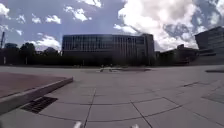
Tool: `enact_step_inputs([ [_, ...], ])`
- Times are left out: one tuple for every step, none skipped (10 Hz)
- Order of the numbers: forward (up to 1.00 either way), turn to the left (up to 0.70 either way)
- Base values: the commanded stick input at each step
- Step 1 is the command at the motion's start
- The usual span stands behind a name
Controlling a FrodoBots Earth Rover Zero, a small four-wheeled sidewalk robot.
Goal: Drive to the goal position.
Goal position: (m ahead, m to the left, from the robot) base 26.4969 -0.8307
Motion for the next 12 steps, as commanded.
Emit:
enact_step_inputs([
  [0.06, 0.00],
  [0.06, 0.00],
  [0.05, 0.00],
  [0.06, 0.00],
  [0.06, 0.00],
  [0.05, 0.00],
  [0.06, 0.00],
  [0.05, 0.00],
  [0.05, 0.00],
  [0.06, 0.00],
  [0.06, 0.00],
  [0.06, 0.00],
])
